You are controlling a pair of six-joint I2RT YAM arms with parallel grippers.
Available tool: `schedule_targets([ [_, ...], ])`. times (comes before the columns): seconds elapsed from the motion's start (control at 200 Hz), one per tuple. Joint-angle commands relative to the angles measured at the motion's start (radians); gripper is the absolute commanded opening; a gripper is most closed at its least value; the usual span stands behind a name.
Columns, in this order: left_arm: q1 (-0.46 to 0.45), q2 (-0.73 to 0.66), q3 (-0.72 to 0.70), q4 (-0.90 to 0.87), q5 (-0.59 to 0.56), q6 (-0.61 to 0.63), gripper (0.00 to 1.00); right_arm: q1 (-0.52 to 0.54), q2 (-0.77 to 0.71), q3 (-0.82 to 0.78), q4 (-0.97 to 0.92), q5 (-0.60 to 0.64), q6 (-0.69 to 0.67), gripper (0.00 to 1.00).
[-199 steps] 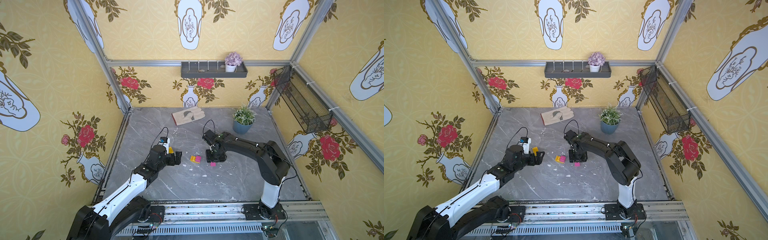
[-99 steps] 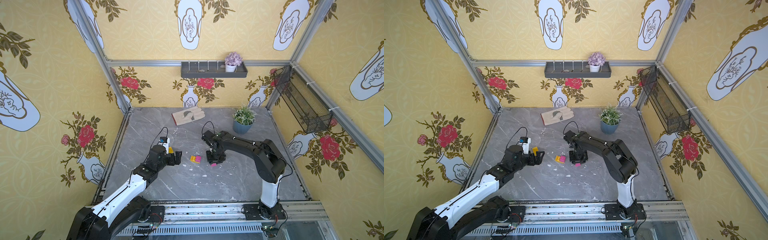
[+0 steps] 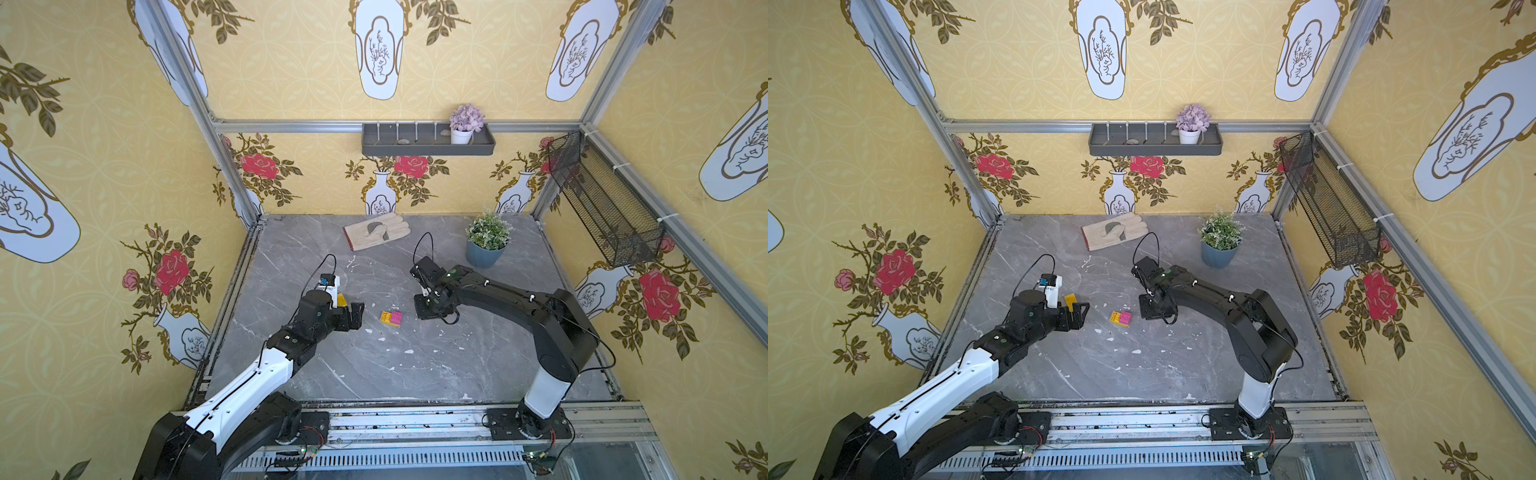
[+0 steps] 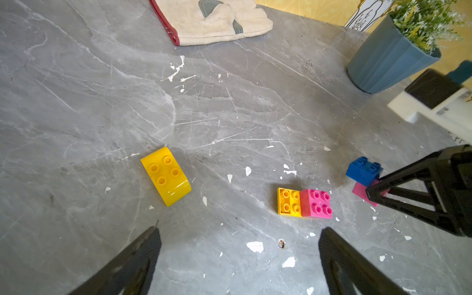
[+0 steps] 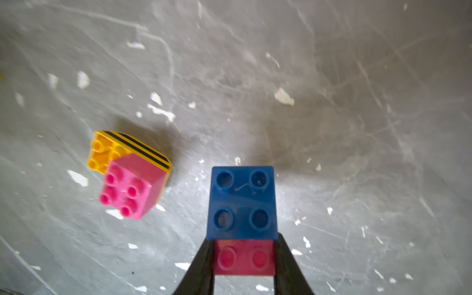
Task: Assemble the letter s with lego
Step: Pick up the lego brick from the center of the board, then place the lego brick at the center of the board.
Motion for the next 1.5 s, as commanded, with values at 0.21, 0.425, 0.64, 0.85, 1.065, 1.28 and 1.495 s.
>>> schedule_targets([
  [0.21, 0.0, 0.003, -0.006, 0.023, 0.022, -0.005, 0.99, 0.011, -0.023, -0.093, 0.494, 0.013, -0.19, 0.23],
  [0.425, 0.0, 0.009, 0.003, 0.008, 0.024, -0.005, 0.99, 0.01, -0.005, -0.27, 0.819, -0.01, -0.379, 0.28],
  [0.64, -0.002, 0.035, 0.016, -0.003, 0.035, -0.003, 0.99, -0.001, 0.06, -0.301, 0.937, 0.016, -0.43, 0.3],
  [0.85, 0.0, 0.049, 0.02, -0.007, 0.041, 0.004, 0.99, -0.005, 0.114, -0.346, 0.995, 0.064, -0.43, 0.3],
  [1.065, 0.0, 0.067, 0.023, -0.007, 0.05, 0.007, 0.99, -0.016, 0.115, -0.416, 1.044, 0.078, -0.399, 0.39],
  [1.28, 0.0, 0.074, 0.022, -0.009, 0.051, 0.011, 0.99, -0.025, 0.085, -0.455, 1.058, 0.07, -0.386, 0.55],
  [1.495, 0.0, 0.071, 0.023, -0.012, 0.049, 0.015, 0.99, -0.045, -0.04, -0.42, 0.906, 0.053, -0.346, 0.62],
])
